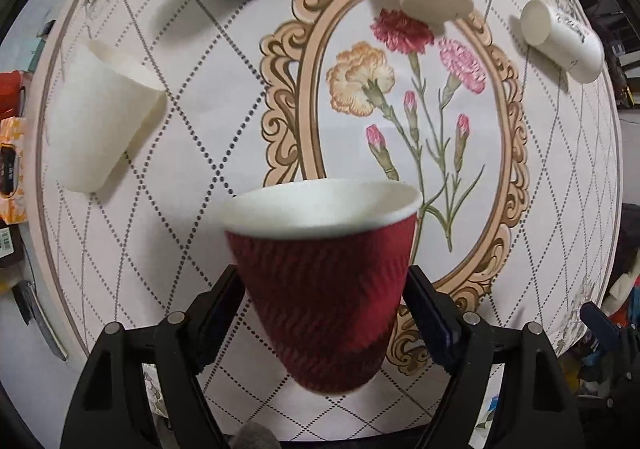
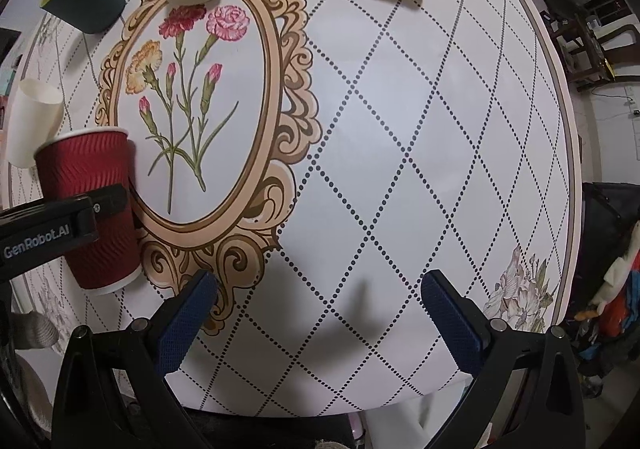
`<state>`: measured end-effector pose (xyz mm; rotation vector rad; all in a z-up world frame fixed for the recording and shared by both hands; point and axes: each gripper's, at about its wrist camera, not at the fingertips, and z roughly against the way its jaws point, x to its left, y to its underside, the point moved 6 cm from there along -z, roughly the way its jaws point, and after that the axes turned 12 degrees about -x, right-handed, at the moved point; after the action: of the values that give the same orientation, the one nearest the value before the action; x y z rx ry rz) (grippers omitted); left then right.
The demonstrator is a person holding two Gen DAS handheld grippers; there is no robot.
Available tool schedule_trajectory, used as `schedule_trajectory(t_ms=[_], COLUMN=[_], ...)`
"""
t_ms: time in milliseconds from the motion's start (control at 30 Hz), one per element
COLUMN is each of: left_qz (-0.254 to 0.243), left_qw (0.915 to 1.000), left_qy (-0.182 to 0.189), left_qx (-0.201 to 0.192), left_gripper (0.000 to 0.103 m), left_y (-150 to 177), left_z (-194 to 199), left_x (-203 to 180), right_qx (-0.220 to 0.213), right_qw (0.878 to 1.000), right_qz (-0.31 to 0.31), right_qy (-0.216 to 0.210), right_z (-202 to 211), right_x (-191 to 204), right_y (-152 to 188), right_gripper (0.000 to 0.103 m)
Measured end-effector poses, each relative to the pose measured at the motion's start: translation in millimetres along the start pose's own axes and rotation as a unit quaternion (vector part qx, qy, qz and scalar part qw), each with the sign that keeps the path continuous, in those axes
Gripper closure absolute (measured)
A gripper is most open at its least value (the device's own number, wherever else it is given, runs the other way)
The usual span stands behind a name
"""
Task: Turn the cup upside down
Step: 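Lift the red cup with the left tool and carry it toward the right tool, then grasp the red cup with the right tool while the left tool releases it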
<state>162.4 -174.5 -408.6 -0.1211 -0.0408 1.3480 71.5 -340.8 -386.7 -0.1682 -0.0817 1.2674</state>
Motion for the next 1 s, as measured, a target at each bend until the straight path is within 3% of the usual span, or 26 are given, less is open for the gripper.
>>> schedule_trajectory(t_ms=[367, 633, 767, 800, 833, 1000], left_qz=[0.052, 0.097, 0.124, 0.133, 0.144, 0.192], left_qw=[0.9965, 0.9903, 0.9858, 0.9846, 0.9831, 0.9745], left_qy=[0.005, -0.01, -0.032, -0.035, -0.038, -0.044], left_qx=[-0.065, -0.1, -0.109, -0.108, -0.106, -0.108], left_gripper=[0.023, 0.023, 0.023, 0.019, 0.003, 0.001], left_y=[16.0, 60.4, 80.6, 85.5, 91.9, 114.8], left_z=[81.7, 116.9, 119.0, 117.3, 113.9, 100.1], left_x=[18.4, 72.0, 109.2, 117.3, 127.3, 163.3], right_qx=[-0.025, -0.042, -0.059, -0.063, -0.068, -0.069], right_qw=[0.999, 0.996, 0.992, 0.99, 0.988, 0.987], right_qz=[0.024, 0.049, 0.097, 0.112, 0.13, 0.132], right_qy=[-0.028, -0.058, -0.057, -0.053, -0.046, -0.066], right_z=[33.8, 69.6, 88.6, 91.5, 96.3, 106.1], right_x=[11.3, 38.3, 58.4, 63.8, 70.8, 104.4], right_y=[-0.2, 11.1, 17.0, 16.6, 16.4, 8.5], right_gripper=[0.0, 0.0, 0.0, 0.0, 0.0, 0.0])
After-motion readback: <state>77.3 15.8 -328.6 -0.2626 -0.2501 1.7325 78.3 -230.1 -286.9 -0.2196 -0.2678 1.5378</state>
